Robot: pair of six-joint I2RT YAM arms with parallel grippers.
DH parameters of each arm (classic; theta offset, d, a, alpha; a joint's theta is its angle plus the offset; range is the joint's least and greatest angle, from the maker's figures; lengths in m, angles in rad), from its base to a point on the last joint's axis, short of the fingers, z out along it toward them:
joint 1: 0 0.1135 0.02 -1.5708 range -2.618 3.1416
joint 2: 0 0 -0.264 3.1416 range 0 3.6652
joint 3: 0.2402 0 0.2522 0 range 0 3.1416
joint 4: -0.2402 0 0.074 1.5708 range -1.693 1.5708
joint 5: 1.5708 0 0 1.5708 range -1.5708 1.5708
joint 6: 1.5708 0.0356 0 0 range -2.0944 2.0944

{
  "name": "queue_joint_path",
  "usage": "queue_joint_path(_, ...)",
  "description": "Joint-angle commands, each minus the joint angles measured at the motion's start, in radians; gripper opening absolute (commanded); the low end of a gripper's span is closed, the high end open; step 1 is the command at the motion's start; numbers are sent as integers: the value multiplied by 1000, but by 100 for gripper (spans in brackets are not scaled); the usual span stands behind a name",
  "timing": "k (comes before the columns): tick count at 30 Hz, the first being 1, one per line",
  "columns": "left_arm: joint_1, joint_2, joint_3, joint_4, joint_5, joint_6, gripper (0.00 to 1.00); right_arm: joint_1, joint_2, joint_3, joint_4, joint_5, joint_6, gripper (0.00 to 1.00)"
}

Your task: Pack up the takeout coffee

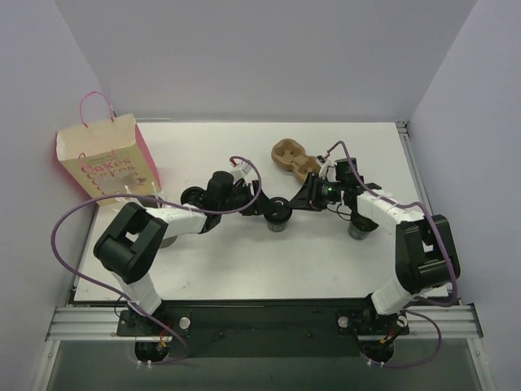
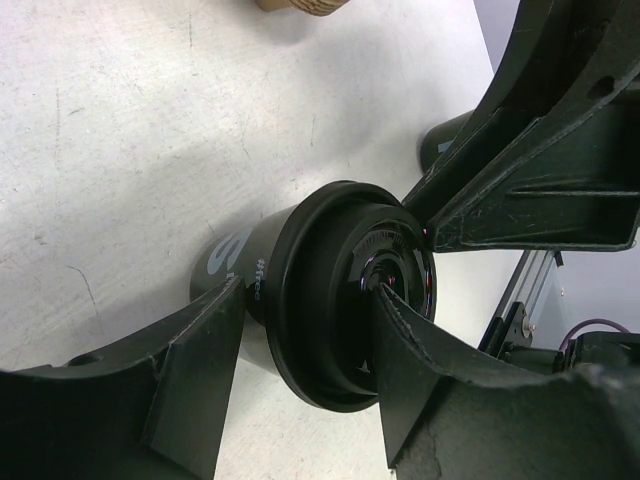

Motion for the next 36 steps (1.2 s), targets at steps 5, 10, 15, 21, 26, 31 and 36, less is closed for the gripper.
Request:
queue_joint_path(5,1,110,-76,-277,-143,111,61,-7,39,0,20,-9,-48,24)
queue_joint_path(10,0,112,-76,-277,-144,111,61,-9,35,-15,29,5,-42,23)
queue_joint_path(15,0,115,-79,-277,-146,114,61,-27,42,-23,30,2,-33,23)
queue_joint_path(21,0,115,-80,-277,-149,113,60,-43,10,-32,43,-15,-16,23)
queue_joint_path(26,0,115,-76,-277,-147,113,60,-49,-19,-29,49,-15,5,22)
queue_joint_path(31,0,121,-77,-276,-147,114,61,-50,-5,-23,55,-31,8,22)
queue_joint_path(36,0,124,-74,-280,-147,117,60,-49,10,-43,144,-86,53,22)
